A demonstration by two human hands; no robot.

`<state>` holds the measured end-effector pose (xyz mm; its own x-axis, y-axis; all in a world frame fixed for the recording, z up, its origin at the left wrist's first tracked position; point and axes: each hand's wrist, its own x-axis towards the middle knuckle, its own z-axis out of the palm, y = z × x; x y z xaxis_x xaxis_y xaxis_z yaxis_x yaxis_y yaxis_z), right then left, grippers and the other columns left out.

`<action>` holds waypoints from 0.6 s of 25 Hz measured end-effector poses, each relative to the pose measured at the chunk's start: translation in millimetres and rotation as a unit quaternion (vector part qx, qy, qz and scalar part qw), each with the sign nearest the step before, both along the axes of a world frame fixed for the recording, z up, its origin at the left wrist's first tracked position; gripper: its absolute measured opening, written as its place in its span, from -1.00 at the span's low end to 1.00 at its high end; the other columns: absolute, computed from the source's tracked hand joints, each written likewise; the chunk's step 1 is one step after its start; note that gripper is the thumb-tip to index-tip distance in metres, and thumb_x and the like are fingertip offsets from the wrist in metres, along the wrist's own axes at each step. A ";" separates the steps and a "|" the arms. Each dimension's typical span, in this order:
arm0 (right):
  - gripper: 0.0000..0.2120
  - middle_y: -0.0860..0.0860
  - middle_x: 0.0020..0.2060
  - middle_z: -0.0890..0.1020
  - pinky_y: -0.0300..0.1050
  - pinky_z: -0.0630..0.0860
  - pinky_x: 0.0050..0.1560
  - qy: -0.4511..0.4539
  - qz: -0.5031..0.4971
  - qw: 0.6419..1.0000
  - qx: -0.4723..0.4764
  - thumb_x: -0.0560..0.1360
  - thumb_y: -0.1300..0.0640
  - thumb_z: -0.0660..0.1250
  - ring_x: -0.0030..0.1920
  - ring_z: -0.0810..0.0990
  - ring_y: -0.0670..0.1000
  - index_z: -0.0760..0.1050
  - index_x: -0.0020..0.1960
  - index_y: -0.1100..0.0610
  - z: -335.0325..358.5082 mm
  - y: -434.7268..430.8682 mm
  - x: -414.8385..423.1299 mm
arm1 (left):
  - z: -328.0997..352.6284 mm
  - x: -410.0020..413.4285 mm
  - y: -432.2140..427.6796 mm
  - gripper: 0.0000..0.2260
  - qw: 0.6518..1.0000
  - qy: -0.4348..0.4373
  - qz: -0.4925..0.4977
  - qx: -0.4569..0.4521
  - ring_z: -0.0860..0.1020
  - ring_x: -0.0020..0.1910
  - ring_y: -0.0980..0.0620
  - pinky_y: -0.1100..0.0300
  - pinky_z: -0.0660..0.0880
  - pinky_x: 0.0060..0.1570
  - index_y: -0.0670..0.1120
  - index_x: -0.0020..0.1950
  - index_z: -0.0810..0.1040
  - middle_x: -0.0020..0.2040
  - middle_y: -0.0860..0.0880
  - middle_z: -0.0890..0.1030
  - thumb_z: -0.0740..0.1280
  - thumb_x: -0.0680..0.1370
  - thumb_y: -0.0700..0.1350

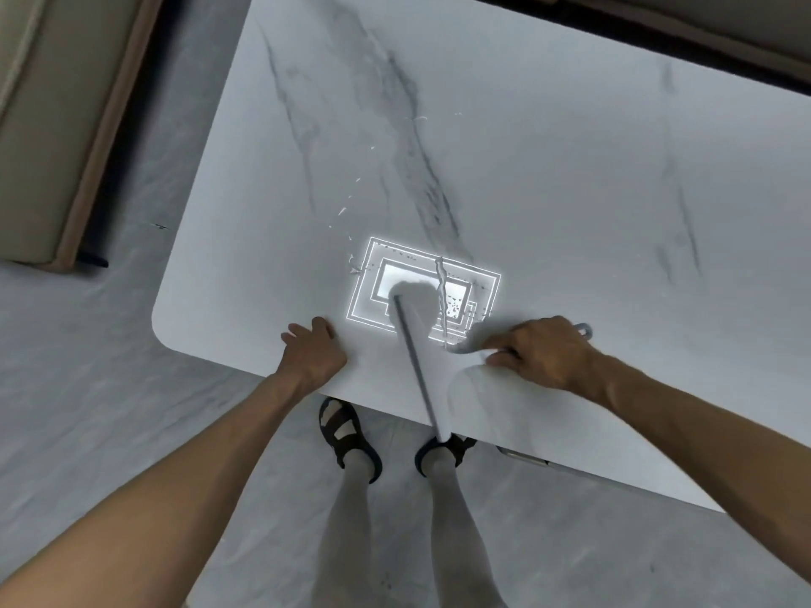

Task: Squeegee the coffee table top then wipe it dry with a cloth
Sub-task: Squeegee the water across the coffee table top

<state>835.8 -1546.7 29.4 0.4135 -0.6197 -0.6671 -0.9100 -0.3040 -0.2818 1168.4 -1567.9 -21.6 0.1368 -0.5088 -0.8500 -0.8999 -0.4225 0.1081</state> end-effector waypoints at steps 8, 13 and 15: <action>-0.66 -0.15 0.04 0.66 -0.09 0.47 -0.13 0.081 -0.036 0.994 -0.067 0.60 -0.23 0.02 0.04 0.62 0.02 0.44 0.27 -0.29 42.7 -6.4 -40.8 | 25.1 11.6 -2.0 -0.90 0.990 0.015 0.086 -0.107 0.50 -0.06 -0.18 0.09 0.37 -0.15 -0.09 0.03 0.33 -0.06 -0.14 0.50 0.10 0.54 -0.19; -0.65 -0.03 0.17 0.62 -0.08 0.35 -0.07 -0.047 0.061 0.997 -0.025 0.60 -0.20 0.05 0.15 0.58 0.10 0.44 0.31 -0.24 15.2 -25.8 114.3 | 33.6 53.9 0.8 -0.91 0.964 0.008 0.188 -0.186 0.50 -0.18 -0.08 0.11 0.38 -0.25 -0.09 0.02 0.37 -0.13 -0.08 0.54 0.20 0.53 -0.17; -0.64 0.00 0.14 0.64 -0.05 0.41 -0.01 -0.059 0.092 0.994 -0.004 0.60 -0.21 0.04 0.13 0.59 0.11 0.47 0.29 -0.21 -6.5 -34.0 176.2 | 33.0 73.8 -4.6 -0.91 0.955 -0.007 0.216 -0.202 0.50 -0.13 -0.10 0.10 0.39 -0.17 -0.11 0.04 0.37 -0.10 -0.07 0.53 0.20 0.54 -0.17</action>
<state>1012.0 -1580.7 22.9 0.5955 -0.5312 -0.6027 -0.7996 -0.4645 -0.3808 1242.2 -1572.6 11.5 0.4179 -0.6881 -0.5932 -0.6536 -0.6812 0.3298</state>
